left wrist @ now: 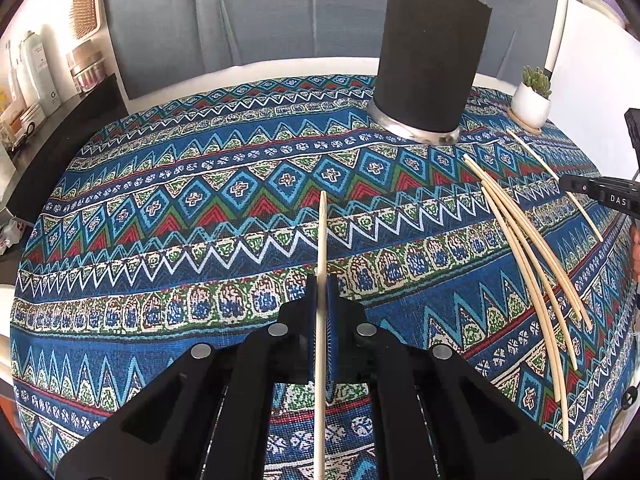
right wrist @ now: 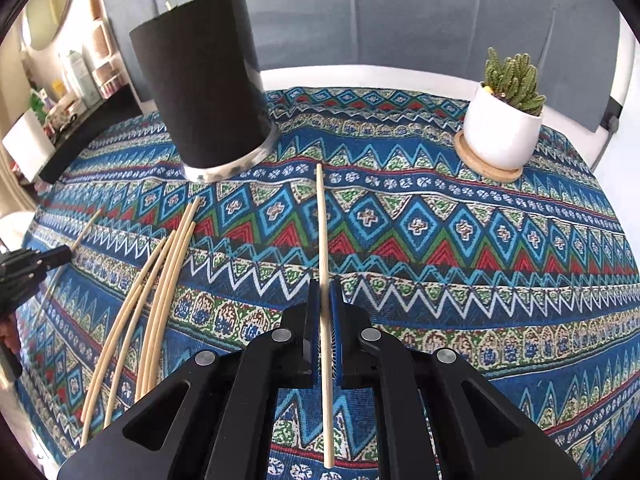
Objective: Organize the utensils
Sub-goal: 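Lift the left tool's stick over the black holder while the right tool carries its stick there, then open the right tool to drop its stick into the holder while the left tool releases its stick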
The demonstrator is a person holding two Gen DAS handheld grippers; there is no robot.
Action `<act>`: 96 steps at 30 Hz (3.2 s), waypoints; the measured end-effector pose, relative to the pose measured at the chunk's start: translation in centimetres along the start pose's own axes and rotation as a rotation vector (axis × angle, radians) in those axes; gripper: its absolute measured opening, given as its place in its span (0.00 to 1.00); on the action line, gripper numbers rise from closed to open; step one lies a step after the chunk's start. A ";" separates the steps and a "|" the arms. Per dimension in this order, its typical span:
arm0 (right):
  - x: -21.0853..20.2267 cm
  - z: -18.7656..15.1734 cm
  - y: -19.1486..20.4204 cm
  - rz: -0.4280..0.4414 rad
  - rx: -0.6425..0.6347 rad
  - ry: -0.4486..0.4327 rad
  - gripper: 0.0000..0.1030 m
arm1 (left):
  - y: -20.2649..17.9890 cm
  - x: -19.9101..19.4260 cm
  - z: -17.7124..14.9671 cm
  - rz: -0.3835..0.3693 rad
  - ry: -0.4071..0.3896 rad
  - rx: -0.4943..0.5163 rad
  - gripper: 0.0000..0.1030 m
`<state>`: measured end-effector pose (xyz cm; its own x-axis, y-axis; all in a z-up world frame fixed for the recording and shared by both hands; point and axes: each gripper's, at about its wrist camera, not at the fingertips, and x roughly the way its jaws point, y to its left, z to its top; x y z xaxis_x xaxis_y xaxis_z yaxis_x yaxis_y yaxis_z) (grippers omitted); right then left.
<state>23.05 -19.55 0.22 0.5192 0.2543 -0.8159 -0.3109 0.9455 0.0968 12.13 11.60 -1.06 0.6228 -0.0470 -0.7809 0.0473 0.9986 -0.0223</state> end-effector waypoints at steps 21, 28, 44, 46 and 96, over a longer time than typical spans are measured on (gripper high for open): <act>-8.1 7.4 -1.3 0.091 0.053 -0.159 0.05 | 0.2 -5.2 10.1 0.013 -0.164 -0.002 0.05; -7.9 11.4 -1.0 0.179 0.059 -0.200 0.05 | -0.4 -6.0 14.3 -0.042 -0.233 -0.012 0.05; -6.6 18.5 -0.5 0.540 0.107 -0.399 0.05 | -1.7 -6.6 21.7 -0.201 -0.475 -0.067 0.05; -6.3 18.9 -0.5 0.589 0.119 -0.451 0.05 | -1.9 -6.3 22.4 -0.245 -0.521 -0.080 0.05; 1.4 16.6 3.1 0.534 0.042 -0.778 0.05 | -3.7 4.0 21.2 -0.502 -0.870 -0.131 0.05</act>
<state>36.00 -12.91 8.86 0.7067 0.7058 -0.0493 -0.6400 0.6675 0.3806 30.97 7.22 9.15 0.9096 -0.4106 0.0627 0.4070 0.8508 -0.3325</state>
